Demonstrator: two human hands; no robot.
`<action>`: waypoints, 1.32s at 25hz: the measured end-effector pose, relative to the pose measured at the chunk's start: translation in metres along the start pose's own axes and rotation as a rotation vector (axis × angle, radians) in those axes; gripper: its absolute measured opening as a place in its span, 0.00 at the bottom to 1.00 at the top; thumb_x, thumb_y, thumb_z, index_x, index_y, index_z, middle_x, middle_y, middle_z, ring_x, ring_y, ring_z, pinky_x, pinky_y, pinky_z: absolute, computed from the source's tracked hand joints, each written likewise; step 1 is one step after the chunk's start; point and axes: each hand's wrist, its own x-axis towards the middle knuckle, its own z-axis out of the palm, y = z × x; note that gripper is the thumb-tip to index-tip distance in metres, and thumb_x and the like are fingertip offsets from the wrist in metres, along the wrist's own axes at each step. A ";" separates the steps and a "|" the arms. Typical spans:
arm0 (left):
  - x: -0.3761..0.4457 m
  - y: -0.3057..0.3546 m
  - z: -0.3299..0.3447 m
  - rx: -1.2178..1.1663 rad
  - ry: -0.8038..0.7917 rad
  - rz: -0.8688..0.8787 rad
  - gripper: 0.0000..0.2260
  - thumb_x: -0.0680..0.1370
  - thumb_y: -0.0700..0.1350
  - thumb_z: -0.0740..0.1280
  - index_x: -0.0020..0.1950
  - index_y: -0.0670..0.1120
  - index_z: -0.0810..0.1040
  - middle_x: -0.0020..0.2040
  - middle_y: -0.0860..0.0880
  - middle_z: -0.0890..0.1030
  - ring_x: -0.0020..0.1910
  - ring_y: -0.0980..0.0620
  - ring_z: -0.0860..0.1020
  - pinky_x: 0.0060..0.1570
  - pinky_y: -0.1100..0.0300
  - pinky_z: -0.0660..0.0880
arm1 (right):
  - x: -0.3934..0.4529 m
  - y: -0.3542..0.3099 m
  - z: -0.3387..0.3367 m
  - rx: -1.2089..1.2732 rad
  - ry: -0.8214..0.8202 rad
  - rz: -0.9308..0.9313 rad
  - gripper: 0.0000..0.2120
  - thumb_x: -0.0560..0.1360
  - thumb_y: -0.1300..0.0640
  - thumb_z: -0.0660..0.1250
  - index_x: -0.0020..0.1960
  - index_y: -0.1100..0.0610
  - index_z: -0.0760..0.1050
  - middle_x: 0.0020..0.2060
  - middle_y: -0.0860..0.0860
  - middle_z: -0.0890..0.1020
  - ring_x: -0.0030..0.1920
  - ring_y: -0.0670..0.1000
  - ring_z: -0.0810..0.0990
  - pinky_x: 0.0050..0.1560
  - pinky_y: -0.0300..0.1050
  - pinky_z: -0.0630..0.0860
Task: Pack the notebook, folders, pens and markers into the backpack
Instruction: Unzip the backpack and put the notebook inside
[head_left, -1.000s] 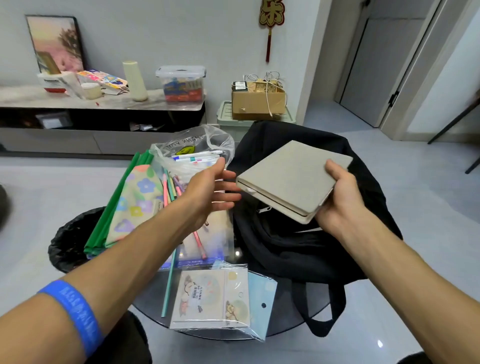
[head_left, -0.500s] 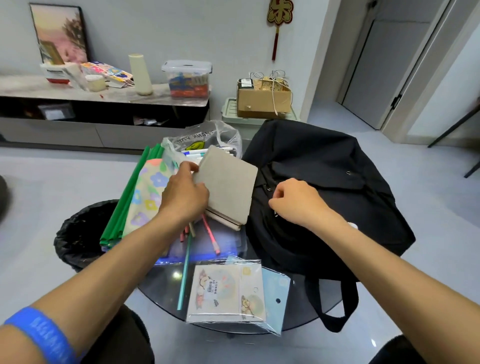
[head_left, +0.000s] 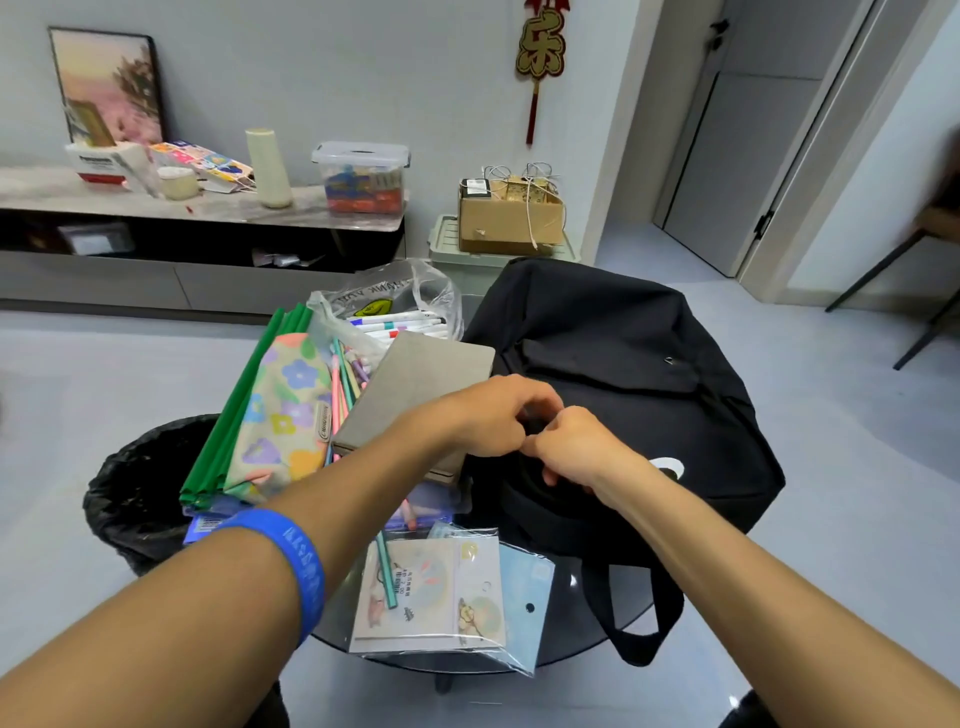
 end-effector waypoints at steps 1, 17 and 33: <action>0.004 -0.002 0.003 -0.032 -0.063 0.007 0.23 0.71 0.30 0.62 0.64 0.44 0.77 0.59 0.46 0.82 0.60 0.47 0.78 0.62 0.49 0.74 | -0.001 0.000 0.001 0.049 -0.014 0.023 0.11 0.74 0.55 0.66 0.33 0.55 0.72 0.16 0.47 0.75 0.14 0.43 0.67 0.22 0.36 0.63; 0.011 -0.029 0.006 -0.077 -0.025 -0.086 0.21 0.69 0.27 0.62 0.54 0.47 0.82 0.51 0.46 0.84 0.52 0.48 0.82 0.53 0.52 0.80 | 0.002 -0.001 0.011 -0.181 0.029 -0.155 0.14 0.71 0.49 0.65 0.30 0.51 0.64 0.28 0.48 0.72 0.36 0.55 0.74 0.34 0.44 0.68; 0.004 -0.016 0.004 0.301 -0.172 0.020 0.16 0.76 0.38 0.66 0.61 0.51 0.81 0.56 0.49 0.84 0.54 0.48 0.79 0.56 0.50 0.75 | -0.022 -0.004 -0.012 0.037 -0.057 0.098 0.10 0.67 0.53 0.64 0.29 0.56 0.75 0.16 0.47 0.69 0.15 0.47 0.62 0.20 0.31 0.59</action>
